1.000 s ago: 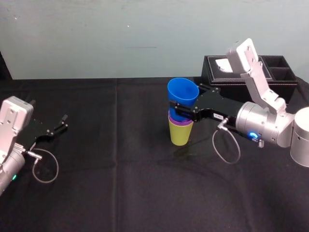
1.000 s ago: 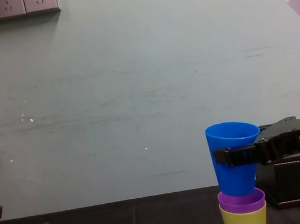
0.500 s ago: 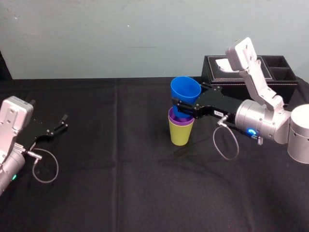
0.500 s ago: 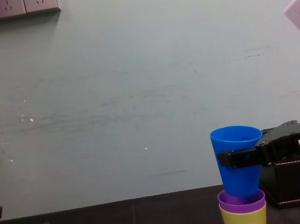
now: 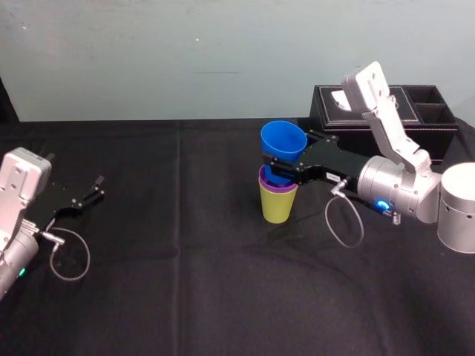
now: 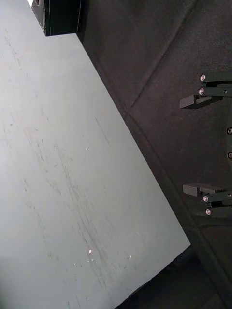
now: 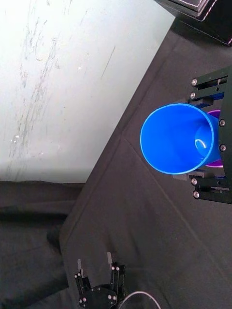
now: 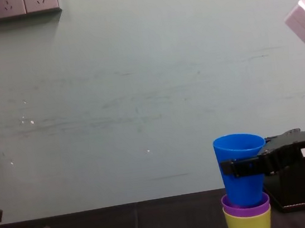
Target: Stack the three plastic cups sequentially using one hand.
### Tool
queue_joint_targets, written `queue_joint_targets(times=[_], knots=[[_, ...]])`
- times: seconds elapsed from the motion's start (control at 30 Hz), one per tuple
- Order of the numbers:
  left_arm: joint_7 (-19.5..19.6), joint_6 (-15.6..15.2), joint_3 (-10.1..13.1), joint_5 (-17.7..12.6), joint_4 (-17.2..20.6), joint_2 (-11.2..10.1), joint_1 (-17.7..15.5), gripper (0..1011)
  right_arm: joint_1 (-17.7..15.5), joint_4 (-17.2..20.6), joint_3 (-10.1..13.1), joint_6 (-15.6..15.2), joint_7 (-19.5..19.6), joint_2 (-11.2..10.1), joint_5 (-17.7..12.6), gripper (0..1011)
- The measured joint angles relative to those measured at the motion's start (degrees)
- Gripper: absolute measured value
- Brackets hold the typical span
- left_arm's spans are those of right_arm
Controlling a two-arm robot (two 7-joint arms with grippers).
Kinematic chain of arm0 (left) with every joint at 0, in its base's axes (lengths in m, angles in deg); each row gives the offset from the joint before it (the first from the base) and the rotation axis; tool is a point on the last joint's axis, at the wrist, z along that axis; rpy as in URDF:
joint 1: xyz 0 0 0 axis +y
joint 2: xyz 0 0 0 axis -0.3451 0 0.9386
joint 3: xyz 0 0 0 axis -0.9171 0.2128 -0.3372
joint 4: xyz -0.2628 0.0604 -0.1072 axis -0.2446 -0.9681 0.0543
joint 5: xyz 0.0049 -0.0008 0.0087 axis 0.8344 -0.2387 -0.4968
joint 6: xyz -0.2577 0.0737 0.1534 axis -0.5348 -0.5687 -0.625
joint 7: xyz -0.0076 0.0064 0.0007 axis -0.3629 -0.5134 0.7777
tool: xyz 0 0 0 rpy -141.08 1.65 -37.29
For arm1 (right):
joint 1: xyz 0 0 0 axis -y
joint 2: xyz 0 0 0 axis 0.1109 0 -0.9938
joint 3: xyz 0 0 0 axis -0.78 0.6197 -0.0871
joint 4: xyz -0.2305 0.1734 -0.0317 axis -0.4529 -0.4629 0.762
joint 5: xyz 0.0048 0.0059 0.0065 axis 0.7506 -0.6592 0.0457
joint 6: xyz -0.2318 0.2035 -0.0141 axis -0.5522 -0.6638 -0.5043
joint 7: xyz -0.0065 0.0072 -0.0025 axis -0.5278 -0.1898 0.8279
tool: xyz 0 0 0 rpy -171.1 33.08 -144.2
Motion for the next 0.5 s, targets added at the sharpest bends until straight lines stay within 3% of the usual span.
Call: queue_joint_targets(times=[0.5], knots=[[0.0, 0.0, 0.0, 0.0, 0.0, 0.0, 0.0, 1010, 0.0, -1.6, -0.2, 0.3, -0.6, 0.6, 0.6, 722]])
